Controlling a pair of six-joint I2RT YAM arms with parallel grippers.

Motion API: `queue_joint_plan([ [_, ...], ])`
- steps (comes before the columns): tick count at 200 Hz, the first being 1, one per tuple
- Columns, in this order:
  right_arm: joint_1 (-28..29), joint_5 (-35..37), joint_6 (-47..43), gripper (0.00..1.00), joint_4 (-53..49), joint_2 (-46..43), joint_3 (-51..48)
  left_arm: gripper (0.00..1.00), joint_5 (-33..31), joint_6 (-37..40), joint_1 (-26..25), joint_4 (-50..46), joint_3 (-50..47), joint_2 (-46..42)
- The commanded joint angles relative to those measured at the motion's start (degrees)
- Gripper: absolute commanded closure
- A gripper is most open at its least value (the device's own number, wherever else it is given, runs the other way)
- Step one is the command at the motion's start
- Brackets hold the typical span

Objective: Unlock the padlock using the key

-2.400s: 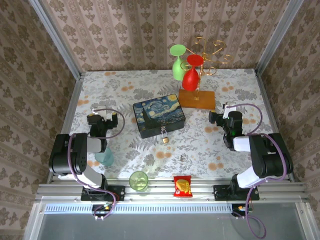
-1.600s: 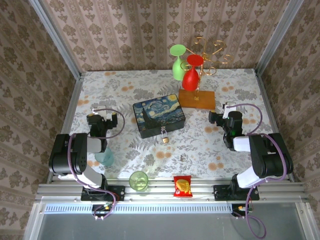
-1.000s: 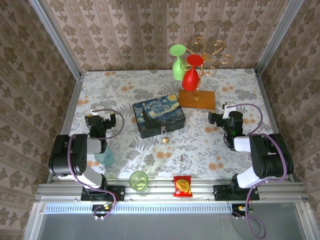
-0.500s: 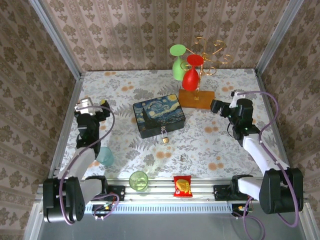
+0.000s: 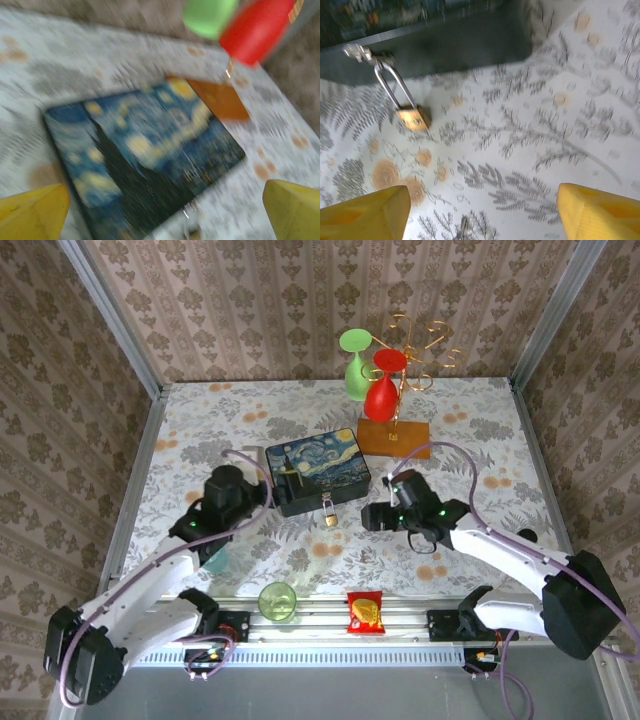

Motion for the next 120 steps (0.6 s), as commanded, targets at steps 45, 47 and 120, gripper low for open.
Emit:
queue_joint_plan([
  [45, 13.8, 11.4, 12.7, 0.34, -0.2, 6.6, -2.7, 0.00, -1.9, -11.5, -13.3, -2.8, -0.3, -0.6],
  [47, 14.1, 11.4, 12.7, 0.34, -0.2, 6.9, -2.7, 0.00, -1.8, -11.9, -13.5, -2.4, -0.5, -0.5],
  [120, 23.4, 14.0, 15.4, 0.52, 0.3, 17.7, 2.0, 0.00, -1.9, -13.2, -14.7, -1.8, -2.5, -2.4],
])
